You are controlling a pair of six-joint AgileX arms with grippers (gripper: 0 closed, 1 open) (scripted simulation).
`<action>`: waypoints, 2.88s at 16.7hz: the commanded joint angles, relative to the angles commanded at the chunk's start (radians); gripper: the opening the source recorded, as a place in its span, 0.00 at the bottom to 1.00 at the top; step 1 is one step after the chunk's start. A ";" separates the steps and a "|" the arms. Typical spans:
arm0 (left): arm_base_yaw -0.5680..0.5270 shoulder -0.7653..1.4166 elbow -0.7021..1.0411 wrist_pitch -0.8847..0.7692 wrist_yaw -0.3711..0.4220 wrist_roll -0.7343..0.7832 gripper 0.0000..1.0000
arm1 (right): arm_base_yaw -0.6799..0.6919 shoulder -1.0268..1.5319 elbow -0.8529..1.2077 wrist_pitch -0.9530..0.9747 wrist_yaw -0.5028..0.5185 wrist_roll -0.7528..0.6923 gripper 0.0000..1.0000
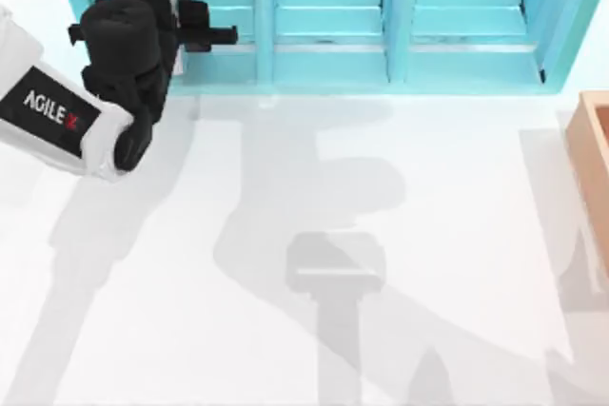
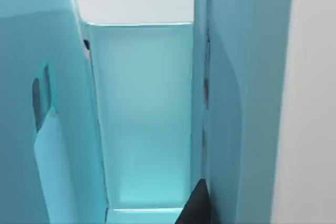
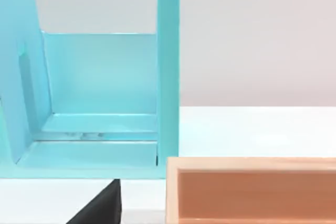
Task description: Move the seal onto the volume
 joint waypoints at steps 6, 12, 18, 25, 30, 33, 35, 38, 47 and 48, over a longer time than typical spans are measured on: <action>-0.065 -0.450 -0.180 -0.255 -0.079 -0.002 0.00 | 0.000 0.000 0.000 0.000 0.000 0.000 1.00; -0.144 -0.912 -0.364 -0.520 -0.158 -0.015 0.00 | 0.000 0.000 0.000 0.000 0.000 0.000 1.00; -0.172 -1.036 -0.424 -0.608 -0.185 -0.020 0.00 | 0.000 0.000 0.000 0.000 0.000 0.000 1.00; -0.231 -0.945 -0.372 -0.630 -0.256 -0.108 0.00 | 0.000 0.000 0.000 0.000 0.000 0.000 1.00; -0.361 -0.725 -0.286 -0.719 -0.450 -0.446 0.00 | 0.000 0.000 0.000 0.000 0.000 0.000 1.00; -0.450 -0.595 -0.239 -0.791 -0.584 -0.770 0.00 | 0.000 0.000 0.000 0.000 0.000 0.000 1.00; -0.515 -0.520 -0.201 -0.833 -0.670 -1.025 0.00 | 0.000 0.000 0.000 0.000 0.000 0.000 1.00; -0.621 -0.420 -0.129 -0.884 -0.791 -1.413 0.00 | 0.000 0.000 0.000 0.000 0.000 0.000 1.00; -0.915 -0.213 0.035 -1.029 -1.003 -2.268 0.00 | 0.000 0.000 0.000 0.000 0.000 0.000 1.00; -0.934 -0.206 0.044 -1.042 -1.011 -2.318 0.00 | 0.000 0.000 0.000 0.000 0.000 0.000 1.00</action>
